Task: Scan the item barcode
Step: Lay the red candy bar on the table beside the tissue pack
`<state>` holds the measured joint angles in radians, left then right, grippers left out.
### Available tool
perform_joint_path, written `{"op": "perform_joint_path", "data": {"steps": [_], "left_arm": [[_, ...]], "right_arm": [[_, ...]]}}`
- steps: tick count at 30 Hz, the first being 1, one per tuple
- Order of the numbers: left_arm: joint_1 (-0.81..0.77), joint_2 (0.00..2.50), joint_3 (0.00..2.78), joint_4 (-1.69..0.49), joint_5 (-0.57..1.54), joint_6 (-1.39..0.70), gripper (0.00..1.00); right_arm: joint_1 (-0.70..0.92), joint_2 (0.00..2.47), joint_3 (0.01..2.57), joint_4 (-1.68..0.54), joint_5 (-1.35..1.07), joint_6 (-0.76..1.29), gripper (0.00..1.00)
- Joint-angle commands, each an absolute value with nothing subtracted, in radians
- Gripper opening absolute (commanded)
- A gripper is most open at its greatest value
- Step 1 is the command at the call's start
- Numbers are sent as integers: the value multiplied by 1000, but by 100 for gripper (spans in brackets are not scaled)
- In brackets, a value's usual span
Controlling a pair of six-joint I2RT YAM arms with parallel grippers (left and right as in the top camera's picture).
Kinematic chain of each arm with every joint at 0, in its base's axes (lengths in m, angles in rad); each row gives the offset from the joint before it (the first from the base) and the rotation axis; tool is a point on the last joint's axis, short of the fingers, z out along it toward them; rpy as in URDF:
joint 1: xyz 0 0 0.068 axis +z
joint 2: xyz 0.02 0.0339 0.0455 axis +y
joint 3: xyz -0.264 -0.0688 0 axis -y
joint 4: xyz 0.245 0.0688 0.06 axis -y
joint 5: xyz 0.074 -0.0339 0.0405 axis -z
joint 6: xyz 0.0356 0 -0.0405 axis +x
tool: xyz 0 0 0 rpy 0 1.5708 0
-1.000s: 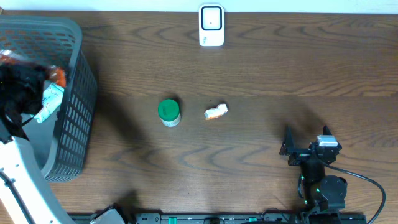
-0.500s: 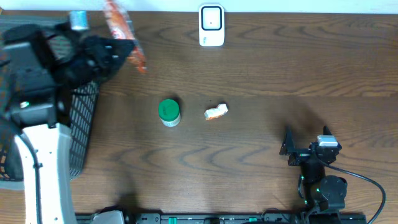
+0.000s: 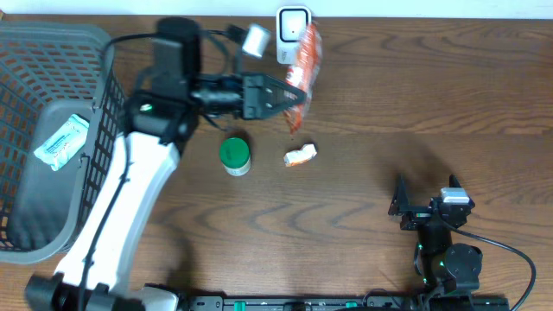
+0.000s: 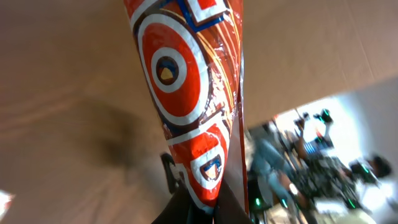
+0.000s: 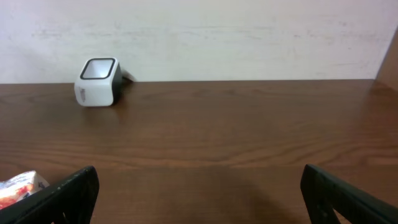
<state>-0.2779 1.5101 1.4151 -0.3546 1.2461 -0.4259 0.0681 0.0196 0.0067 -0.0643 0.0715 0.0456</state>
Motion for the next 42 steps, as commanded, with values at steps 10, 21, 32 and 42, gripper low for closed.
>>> {"op": "perform_joint_path", "data": {"steps": [10,21,32,42], "left_arm": [[-383,1744,1424,-345,1430,-352,7],[-418,1768,1424,-305,1384,-352,7],[-590,1798,1418,-347,488,-536,7],[-768,1971,1418,-352,78,-556,7]], "right_arm": [[72,20,6,-68,73,59,99],[72,20,6,-68,73,59,99],[72,20,6,-68,73,59,99],[72,20,6,-68,73,59,99]]}}
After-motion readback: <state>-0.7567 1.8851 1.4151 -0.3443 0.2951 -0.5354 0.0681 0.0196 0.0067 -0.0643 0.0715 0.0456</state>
